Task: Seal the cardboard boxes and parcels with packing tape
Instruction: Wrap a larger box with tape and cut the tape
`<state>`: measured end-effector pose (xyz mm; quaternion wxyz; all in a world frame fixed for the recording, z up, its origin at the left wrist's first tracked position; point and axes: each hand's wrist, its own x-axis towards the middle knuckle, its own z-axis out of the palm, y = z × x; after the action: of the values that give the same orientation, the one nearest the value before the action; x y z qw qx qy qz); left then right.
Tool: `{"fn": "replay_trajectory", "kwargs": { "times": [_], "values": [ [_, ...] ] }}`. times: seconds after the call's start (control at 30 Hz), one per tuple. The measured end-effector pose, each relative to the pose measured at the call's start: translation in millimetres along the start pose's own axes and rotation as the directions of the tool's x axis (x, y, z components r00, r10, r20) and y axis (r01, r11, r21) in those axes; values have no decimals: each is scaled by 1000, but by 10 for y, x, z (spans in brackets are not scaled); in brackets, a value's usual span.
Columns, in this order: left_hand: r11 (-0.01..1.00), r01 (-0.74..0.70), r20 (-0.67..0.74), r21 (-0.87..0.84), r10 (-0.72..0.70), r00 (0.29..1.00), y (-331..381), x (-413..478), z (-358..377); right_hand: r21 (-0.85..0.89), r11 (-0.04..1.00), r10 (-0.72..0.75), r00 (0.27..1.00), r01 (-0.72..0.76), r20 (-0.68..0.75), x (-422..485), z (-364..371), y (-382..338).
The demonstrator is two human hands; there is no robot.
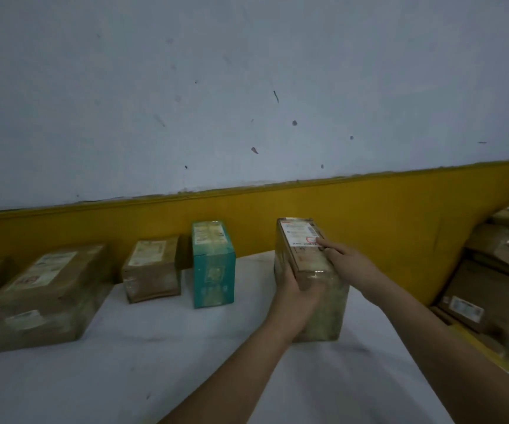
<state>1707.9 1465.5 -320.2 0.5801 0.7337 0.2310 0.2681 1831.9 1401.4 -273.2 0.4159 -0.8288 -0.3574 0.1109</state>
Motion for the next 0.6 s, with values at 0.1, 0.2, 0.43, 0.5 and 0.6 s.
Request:
{"fn": "replay_trajectory", "kwargs": {
  "times": [0.1, 0.2, 0.43, 0.5, 0.6],
  "values": [
    [983, -131, -58, 126, 139, 989, -269, 190, 10, 6, 1000, -17, 999, 17, 41, 249, 44, 20],
    [969, -114, -147, 217, 148, 978, -467, 453, -67, 14, 998, -54, 997, 54, 53, 524, 187, -36],
    [963, -17, -244, 269, 85, 966, -529, 999, -350, -34, 993, -111, 990, 114, 86, 1159, 533, -244],
    [969, 3, -238, 246, 58, 970, -515, 1085, -447, -130, 983, -116, 987, 130, 108, 1278, 590, -305],
    [982, 50, -231, 184, -6, 973, -446, 1108, -506, -284, 948, -110, 984, 146, 139, 1370, 617, -368]
  ]
}}
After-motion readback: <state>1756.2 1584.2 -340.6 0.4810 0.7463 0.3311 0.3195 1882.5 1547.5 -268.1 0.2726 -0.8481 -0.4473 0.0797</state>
